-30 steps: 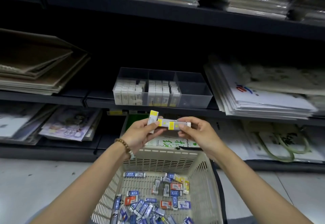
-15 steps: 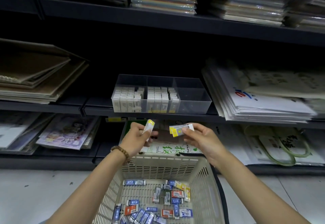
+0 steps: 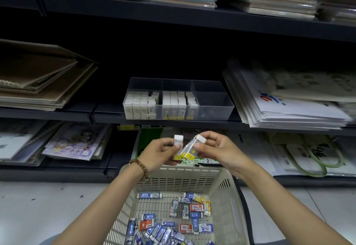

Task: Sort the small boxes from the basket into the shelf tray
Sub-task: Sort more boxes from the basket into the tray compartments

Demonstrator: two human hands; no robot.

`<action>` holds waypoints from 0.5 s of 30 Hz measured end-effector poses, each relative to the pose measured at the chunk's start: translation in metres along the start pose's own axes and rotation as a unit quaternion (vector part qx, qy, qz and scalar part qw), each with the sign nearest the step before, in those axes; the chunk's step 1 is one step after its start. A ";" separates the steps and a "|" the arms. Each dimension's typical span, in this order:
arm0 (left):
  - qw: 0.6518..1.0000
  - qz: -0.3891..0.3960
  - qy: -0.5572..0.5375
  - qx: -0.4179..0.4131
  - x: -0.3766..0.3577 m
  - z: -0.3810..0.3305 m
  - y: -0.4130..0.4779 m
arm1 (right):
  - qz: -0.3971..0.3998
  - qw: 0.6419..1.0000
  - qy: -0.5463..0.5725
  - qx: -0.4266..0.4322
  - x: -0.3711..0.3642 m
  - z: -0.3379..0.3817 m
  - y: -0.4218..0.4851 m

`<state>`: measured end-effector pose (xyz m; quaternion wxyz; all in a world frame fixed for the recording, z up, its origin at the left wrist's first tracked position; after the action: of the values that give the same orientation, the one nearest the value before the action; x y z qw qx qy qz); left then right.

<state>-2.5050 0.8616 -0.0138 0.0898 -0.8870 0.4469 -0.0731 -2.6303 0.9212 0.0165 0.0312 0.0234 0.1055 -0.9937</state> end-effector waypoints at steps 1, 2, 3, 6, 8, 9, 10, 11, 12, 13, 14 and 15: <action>1.000 0.017 -0.011 0.008 -0.007 0.002 0.001 | 0.002 1.000 -0.013 -0.002 -0.001 -0.001 0.000; 0.999 0.035 -0.022 0.015 -0.013 0.003 0.002 | -0.002 1.000 -0.028 -0.002 -0.001 -0.001 0.000; 0.998 0.057 -0.022 0.015 -0.020 0.001 0.002 | -0.012 0.999 -0.043 -0.002 0.000 -0.001 0.000; 0.994 0.104 0.035 -0.015 -0.032 -0.007 0.001 | -0.054 0.996 -0.072 0.011 0.007 0.001 0.000; 0.993 0.107 0.047 -0.017 -0.033 -0.007 0.001 | -0.077 0.993 -0.091 0.016 0.011 0.002 -0.002; 0.994 0.101 0.041 -0.012 -0.031 -0.006 0.002 | -0.084 0.991 -0.100 0.018 0.012 0.003 -0.003; 0.995 0.092 0.030 -0.007 -0.029 -0.005 0.002 | -0.086 0.991 -0.103 0.021 0.011 0.004 -0.004; 0.997 0.081 0.021 -0.004 -0.027 -0.006 0.002 | -0.086 0.991 -0.101 0.026 0.010 0.004 -0.004; 0.997 0.069 0.020 -0.004 -0.024 -0.007 0.003 | -0.086 0.992 -0.093 0.031 0.008 0.006 -0.004; 0.998 0.060 0.024 -0.008 -0.021 -0.009 0.003 | -0.087 0.992 -0.079 0.035 0.008 0.007 -0.005; 0.998 0.052 0.028 -0.014 -0.019 -0.011 0.003 | -0.088 0.994 -0.060 0.036 0.007 0.008 -0.005; 0.998 0.046 0.027 -0.021 -0.018 -0.013 0.004 | -0.086 0.995 -0.042 0.033 0.007 0.008 -0.005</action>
<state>-2.5216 0.8731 -0.0026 0.0621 -0.8649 0.4912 -0.0829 -2.6379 0.9237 0.0252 -0.0513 -0.0262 0.0728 -0.9957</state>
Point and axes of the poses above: each hand's wrist, its own y-axis towards the middle knuckle, its own x-axis out of the back of the hand, z = x × y, the point moved 10 cm from there along y, towards the middle knuckle, and after that the axes turned 10 degrees about z, right-handed, at the moved point
